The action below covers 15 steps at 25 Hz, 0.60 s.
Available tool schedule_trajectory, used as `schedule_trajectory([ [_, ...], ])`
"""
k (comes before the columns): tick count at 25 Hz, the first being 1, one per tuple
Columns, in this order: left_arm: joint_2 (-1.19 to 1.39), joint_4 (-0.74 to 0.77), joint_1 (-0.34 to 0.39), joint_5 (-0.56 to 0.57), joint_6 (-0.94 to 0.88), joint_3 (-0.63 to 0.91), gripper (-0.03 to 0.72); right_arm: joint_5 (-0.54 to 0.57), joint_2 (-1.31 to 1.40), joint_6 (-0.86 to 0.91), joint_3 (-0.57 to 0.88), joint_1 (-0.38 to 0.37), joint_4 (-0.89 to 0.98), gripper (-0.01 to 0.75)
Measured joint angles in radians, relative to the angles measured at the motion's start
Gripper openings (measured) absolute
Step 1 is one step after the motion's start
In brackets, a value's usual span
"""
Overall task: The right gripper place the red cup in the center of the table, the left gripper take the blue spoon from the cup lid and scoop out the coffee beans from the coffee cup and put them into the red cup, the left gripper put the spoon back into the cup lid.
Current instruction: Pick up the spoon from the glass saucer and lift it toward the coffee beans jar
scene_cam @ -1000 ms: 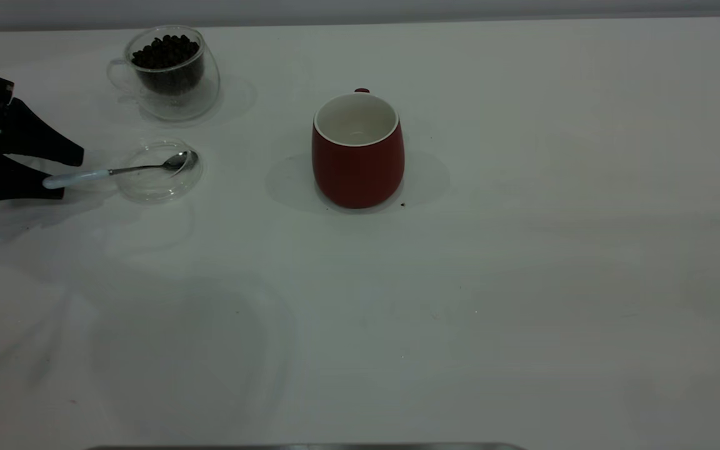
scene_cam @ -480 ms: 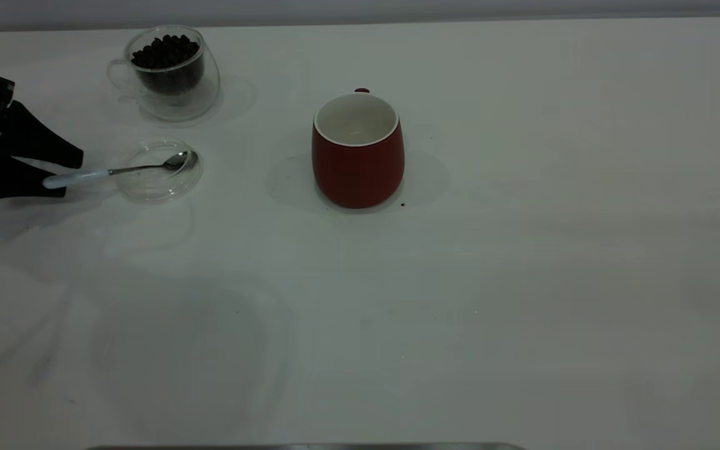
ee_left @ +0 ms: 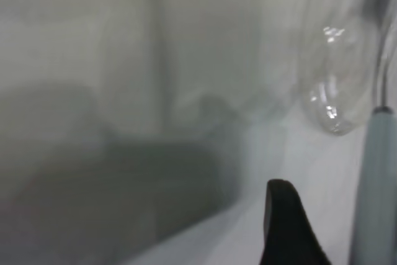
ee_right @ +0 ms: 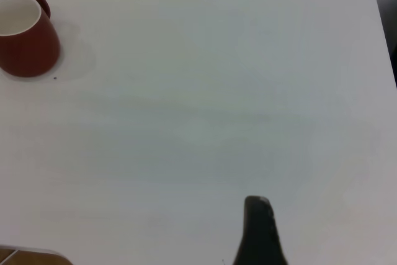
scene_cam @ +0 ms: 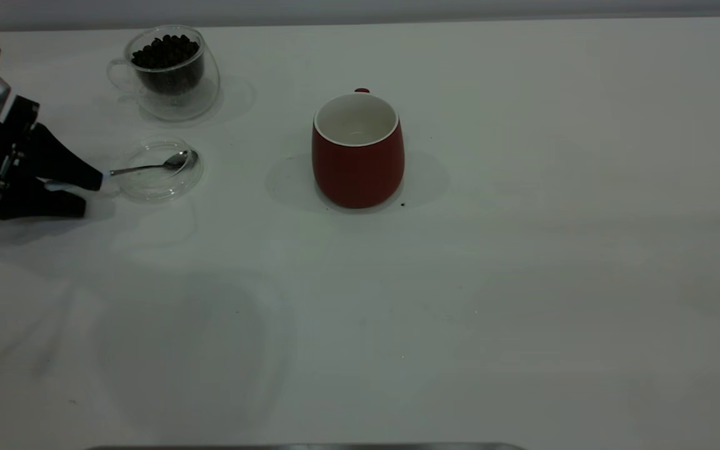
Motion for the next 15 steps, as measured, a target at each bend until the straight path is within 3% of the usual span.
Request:
schedule_trajectory([
  [7,0.006,-0.022,-0.001,-0.024,0.001,0.000,0.411,0.000,0.000,0.000,0.000,0.000,0.000,0.586],
  [15,0.006,-0.090,-0.001,0.006,0.032,0.000,0.404,0.000,0.000,0.000,0.000,0.000,0.000,0.586],
])
